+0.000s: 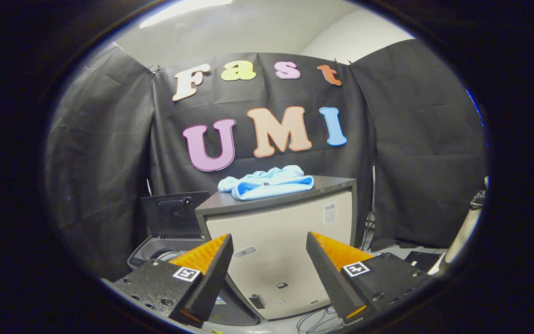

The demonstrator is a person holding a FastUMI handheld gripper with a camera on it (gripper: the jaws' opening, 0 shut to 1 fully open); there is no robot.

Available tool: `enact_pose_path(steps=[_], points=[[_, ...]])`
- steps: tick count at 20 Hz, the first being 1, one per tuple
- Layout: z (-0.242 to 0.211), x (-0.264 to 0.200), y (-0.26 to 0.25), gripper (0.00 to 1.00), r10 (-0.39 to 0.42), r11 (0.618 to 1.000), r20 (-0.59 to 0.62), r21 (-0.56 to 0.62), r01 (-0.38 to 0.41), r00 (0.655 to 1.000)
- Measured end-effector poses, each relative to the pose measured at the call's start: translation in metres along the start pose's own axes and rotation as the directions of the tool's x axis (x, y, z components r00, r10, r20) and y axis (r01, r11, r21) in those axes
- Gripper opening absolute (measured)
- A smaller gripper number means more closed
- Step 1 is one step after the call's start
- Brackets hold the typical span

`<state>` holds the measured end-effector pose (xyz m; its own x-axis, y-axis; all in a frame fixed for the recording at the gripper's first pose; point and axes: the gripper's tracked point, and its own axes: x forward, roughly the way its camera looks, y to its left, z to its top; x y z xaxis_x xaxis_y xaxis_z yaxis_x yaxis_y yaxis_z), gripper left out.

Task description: Put the clothes into the washing machine and then close the washing machine lid.

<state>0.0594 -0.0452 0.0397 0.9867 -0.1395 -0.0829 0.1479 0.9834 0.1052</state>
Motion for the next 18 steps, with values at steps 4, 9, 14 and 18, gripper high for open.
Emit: enact_pose_path(steps=[4, 9, 14, 18], points=[[0.053, 0.036, 0.01, 0.96, 0.028, 0.998, -0.007, -0.055, -0.029, 1.0], [0.092, 0.105, 0.017, 0.96, -0.005, 0.985, -0.076, -0.174, -0.008, 0.997], [0.106, 0.194, 0.045, 0.98, 0.026, 0.981, -0.141, -0.187, -0.053, 0.99], [0.07, 0.261, 0.041, 1.0, -0.047, 0.993, -0.321, -0.116, 0.01, 0.946]])
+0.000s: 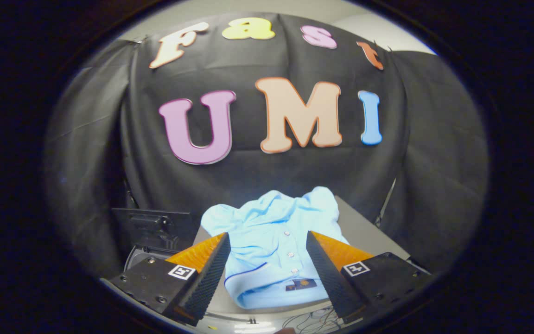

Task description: Put the clothes into the washing machine and then close the washing machine lid.

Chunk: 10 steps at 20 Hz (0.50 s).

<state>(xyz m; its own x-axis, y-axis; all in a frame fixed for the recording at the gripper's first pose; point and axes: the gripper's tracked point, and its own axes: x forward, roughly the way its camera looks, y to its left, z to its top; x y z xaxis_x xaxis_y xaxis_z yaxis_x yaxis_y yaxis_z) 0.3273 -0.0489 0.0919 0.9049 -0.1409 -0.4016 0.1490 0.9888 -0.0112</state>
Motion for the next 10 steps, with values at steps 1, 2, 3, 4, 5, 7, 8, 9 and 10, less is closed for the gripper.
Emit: enact_pose_path(steps=[1, 2, 3, 4, 5, 7, 8, 9, 10], points=[[-0.001, 0.013, -0.007, 1.0, -0.032, 0.999, -0.026, -0.002, 0.032, 0.999], [-0.003, 0.025, -0.011, 1.0, -0.05, 0.999, -0.048, -0.005, 0.05, 0.998], [-0.005, 0.035, -0.012, 1.0, -0.054, 0.999, -0.068, -0.006, 0.054, 0.996], [-0.006, 0.045, -0.014, 1.0, -0.059, 0.998, -0.082, 0.006, 0.06, 0.995], [-0.01, 0.055, -0.015, 0.99, -0.057, 0.998, -0.098, 0.02, 0.059, 0.994], [-0.024, 0.073, -0.023, 0.99, -0.073, 0.997, -0.161, 0.014, 0.077, 0.984], [-0.028, 0.081, -0.027, 1.0, -0.088, 0.996, -0.176, -0.005, 0.088, 0.981], [-0.032, 0.089, -0.026, 0.99, -0.071, 0.997, -0.175, -0.02, 0.069, 0.982], [-0.043, 0.096, -0.021, 0.99, -0.045, 0.999, -0.225, -0.031, 0.039, 0.973]])
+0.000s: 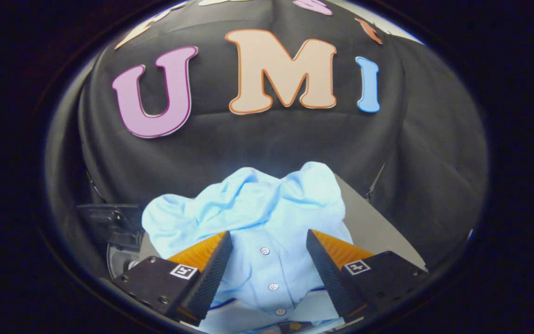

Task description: Put the clothes into the washing machine and then close the washing machine lid.

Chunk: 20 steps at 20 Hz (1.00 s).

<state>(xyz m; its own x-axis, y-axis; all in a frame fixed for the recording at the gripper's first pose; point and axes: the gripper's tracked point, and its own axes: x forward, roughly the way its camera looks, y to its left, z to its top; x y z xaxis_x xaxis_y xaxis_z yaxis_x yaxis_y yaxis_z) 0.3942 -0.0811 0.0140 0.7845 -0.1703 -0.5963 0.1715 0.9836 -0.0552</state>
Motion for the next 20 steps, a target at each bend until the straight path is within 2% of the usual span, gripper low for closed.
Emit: enact_pose_path(steps=[1, 2, 3, 6, 8, 10, 11, 13, 17, 20], points=[[-0.01, -0.005, -0.001, 0.97, 0.012, 1.0, -0.057, 0.004, -0.012, 0.998], [0.003, 0.005, -0.003, 0.88, 0.015, 1.0, 0.006, 0.019, -0.016, 1.0], [-0.006, 0.005, -0.005, 0.79, 0.001, 1.0, -0.04, 0.031, 0.0, 0.999], [-0.002, 0.009, -0.008, 0.51, -0.031, 0.998, -0.04, 0.051, 0.033, 0.999], [0.0, 0.007, -0.006, 0.33, -0.005, 0.996, -0.025, 0.087, 0.008, 1.0], [-0.003, 0.001, -0.001, 0.14, 0.057, 0.989, -0.01, 0.14, -0.055, 0.998], [-0.01, -0.005, 0.001, 0.1, 0.098, 0.983, -0.021, 0.16, -0.094, 0.995], [-0.007, -0.014, 0.008, 0.06, 0.13, 0.973, 0.029, 0.188, -0.133, 0.991], [-0.009, -0.027, 0.018, 0.02, 0.148, 0.985, 0.044, 0.087, -0.152, 0.988], [0.026, -0.048, 0.036, 0.02, 0.23, 0.97, 0.091, 0.062, -0.237, 0.969]])
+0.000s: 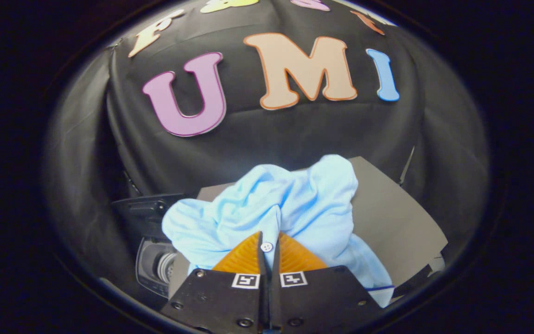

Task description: Put the clothes into the washing machine and then close the washing machine lid.

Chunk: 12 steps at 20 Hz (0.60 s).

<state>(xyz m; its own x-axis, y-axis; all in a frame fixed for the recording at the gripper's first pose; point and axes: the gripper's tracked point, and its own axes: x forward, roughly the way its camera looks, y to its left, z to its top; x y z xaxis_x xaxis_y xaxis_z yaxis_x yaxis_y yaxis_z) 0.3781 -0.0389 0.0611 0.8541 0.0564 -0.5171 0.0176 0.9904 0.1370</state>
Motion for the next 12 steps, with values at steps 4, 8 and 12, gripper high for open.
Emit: enact_pose_path(steps=[4, 8, 12], points=[[0.041, -0.009, 0.021, 0.02, 0.075, 0.997, 0.046, 0.004, -0.075, 0.996], [0.054, -0.016, 0.062, 0.02, 0.092, 0.995, 0.1, 0.023, -0.095, 0.991], [0.058, -0.025, 0.108, 0.02, 0.101, 0.995, 0.141, -0.017, -0.099, 0.985]])
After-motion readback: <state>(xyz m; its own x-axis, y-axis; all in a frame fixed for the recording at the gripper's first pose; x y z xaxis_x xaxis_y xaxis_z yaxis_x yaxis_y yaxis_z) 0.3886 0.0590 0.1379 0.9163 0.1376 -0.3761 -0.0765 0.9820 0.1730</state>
